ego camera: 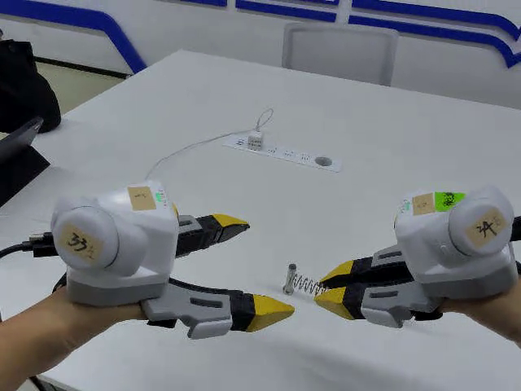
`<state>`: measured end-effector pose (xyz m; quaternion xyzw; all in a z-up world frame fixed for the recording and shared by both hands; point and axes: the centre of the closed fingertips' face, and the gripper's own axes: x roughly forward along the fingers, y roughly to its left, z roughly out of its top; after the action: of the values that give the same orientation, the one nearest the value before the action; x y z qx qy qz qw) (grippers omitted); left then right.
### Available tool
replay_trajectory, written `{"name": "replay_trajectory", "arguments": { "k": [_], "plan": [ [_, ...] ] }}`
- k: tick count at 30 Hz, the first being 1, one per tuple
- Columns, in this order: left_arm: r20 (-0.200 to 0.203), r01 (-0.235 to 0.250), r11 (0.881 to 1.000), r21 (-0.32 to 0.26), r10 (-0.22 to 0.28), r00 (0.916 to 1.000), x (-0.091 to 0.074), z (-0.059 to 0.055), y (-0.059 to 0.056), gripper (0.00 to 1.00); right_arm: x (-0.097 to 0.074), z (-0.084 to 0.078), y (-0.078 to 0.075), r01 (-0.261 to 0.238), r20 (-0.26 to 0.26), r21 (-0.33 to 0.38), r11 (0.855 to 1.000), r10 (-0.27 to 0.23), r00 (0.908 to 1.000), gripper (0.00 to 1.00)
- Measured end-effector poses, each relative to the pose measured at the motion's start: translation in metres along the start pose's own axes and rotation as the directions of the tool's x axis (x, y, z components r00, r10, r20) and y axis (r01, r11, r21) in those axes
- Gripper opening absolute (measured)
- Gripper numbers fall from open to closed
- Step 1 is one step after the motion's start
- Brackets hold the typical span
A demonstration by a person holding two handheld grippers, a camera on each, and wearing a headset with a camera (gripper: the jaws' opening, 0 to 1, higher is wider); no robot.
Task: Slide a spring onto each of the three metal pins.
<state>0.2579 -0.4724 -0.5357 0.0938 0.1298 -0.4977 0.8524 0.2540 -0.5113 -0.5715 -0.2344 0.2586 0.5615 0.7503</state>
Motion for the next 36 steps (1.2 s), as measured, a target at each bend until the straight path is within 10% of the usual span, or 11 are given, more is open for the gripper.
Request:
{"name": "replay_trajectory", "arguments": {
  "k": [5, 22, 36],
  "plan": [
    [0.004, 0.071, 0.997, 0.036, -0.071, 0.9974, 0.008, 0.007, -0.019, 0.54, -0.019, 0.010, 0.008, 0.010, -0.017, -0.148, 0.989, -0.012, 0.9998, 0.11],
    [-0.027, 0.193, 0.979, 0.064, -0.192, 0.9811, 0.018, 0.008, -0.048, 0.23, -0.028, 0.012, 0.029, -0.065, -0.023, -0.217, 0.974, 0.061, 0.9979, 0.11],
    [-0.090, 0.209, 0.967, 0.147, -0.197, 0.9762, 0.012, -0.004, -0.058, 0.12, -0.025, 0.015, 0.042, -0.116, -0.026, -0.260, 0.958, 0.114, 0.9932, 0.11]
  ]
}}
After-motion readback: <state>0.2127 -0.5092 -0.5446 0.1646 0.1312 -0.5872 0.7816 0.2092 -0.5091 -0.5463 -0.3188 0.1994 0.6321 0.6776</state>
